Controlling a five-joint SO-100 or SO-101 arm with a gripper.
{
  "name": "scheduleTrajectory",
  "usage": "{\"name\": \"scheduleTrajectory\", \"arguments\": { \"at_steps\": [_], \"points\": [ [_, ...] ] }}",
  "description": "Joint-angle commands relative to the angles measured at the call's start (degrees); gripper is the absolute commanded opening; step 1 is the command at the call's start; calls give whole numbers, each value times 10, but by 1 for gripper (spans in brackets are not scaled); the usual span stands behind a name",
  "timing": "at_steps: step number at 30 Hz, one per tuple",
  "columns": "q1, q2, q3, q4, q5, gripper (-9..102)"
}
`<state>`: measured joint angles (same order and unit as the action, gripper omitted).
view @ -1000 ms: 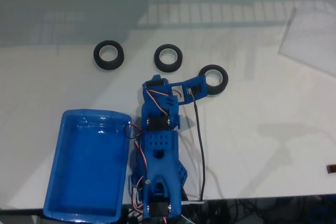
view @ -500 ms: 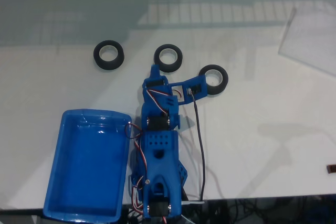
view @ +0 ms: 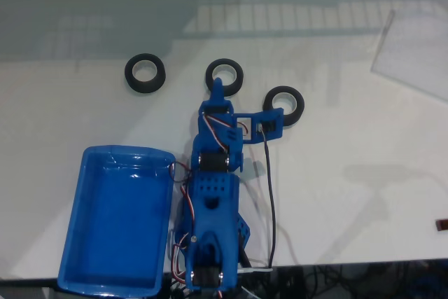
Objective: Grasp all tape and put them in the bin.
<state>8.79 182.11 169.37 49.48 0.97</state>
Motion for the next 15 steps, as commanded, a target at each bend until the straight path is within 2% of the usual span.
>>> {"name": "scheduleTrajectory", "arguments": {
  "at_steps": [1, 15],
  "points": [
    [4, -93, -91, -6, 12, 28],
    [18, -567, -394, -4, 15, 24]
  ]
}}
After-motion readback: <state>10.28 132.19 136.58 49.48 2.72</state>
